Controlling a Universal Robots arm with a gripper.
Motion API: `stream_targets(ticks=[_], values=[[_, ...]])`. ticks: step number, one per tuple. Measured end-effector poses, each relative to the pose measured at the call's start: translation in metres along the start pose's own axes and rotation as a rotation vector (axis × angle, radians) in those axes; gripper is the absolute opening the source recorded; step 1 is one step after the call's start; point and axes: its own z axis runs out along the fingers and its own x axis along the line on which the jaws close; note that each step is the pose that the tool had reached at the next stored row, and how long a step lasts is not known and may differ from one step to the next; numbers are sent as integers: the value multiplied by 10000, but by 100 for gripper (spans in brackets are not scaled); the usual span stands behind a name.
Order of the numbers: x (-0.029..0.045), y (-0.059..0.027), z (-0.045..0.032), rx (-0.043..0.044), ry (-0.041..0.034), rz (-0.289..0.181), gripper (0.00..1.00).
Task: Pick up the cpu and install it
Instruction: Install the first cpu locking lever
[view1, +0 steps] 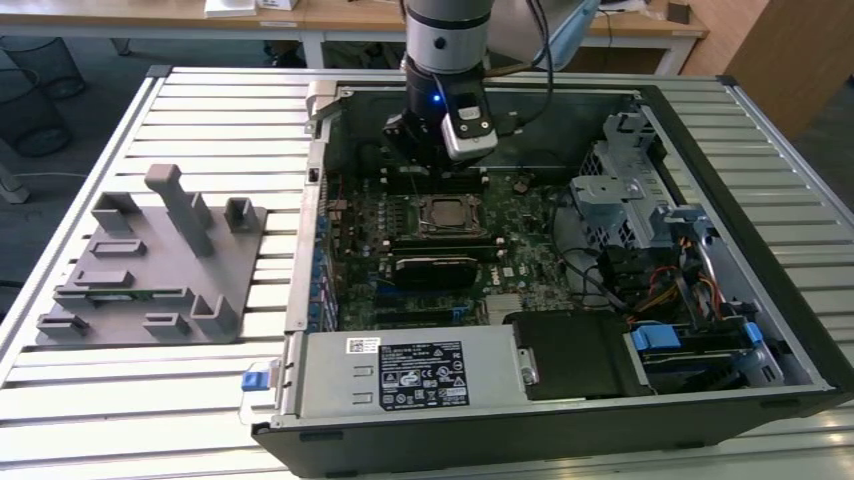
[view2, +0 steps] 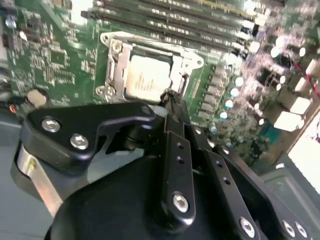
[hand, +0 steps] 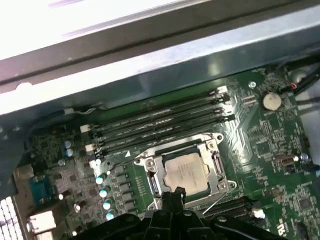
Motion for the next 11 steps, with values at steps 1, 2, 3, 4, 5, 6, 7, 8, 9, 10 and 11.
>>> stream_targets(ticks=[1, 2, 3, 4, 5, 6, 7, 8, 9, 10, 11], values=[[0, 0, 3, -3, 1, -179, 11], [0, 0, 5, -5, 3, -364, 11], [0, 0, 8, -8, 4, -556, 11], [0, 0, 11, -10, 6, -734, 11], [0, 0, 14, -13, 8, -916, 11], [0, 0, 18, -16, 9, -1094, 11], [1, 0, 20, -17, 10, -1267, 11], [9, -3, 23, -18, 11, -1370, 11], [38, -11, 24, -18, 13, -1394, 11], [77, -22, 27, -20, 12, -1396, 11], [115, -32, 28, -21, 12, -1397, 11]])
